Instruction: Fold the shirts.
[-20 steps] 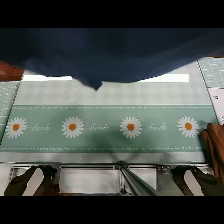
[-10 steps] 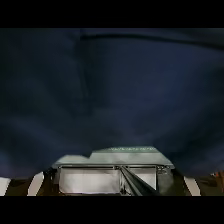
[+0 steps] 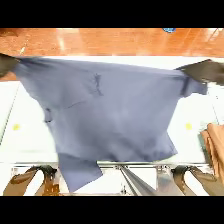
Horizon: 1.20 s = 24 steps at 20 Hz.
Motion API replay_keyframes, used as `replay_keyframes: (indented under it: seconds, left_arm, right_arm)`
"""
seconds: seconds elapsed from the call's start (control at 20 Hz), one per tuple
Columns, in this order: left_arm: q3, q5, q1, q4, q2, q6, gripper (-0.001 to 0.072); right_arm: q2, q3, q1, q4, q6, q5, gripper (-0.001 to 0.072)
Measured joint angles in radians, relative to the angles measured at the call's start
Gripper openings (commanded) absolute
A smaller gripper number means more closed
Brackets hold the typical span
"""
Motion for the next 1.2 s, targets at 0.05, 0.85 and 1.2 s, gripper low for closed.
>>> replay_keyframes:
  seconds: [0.05, 0.85, 1.2]
  left_arm:
    - [-0.044, 0.057, -0.02, 0.002, -0.051, 0.009, 0.0018]
    - [0.296, 0.042, 0.036, 0.01, -0.687, 0.011, 0.0506]
    - [-0.058, -0.237, 0.33, 0.027, -0.465, 0.055, 0.0506]
  right_arm:
    - [-0.083, -0.008, 0.028, 0.003, -0.017, -0.055, 0.0025]
    - [-0.767, 0.544, -0.022, -0.09, 0.134, -0.006, 0.0408]
    - [-0.382, 0.122, -0.191, -0.301, 0.167, 0.056, 0.0409]
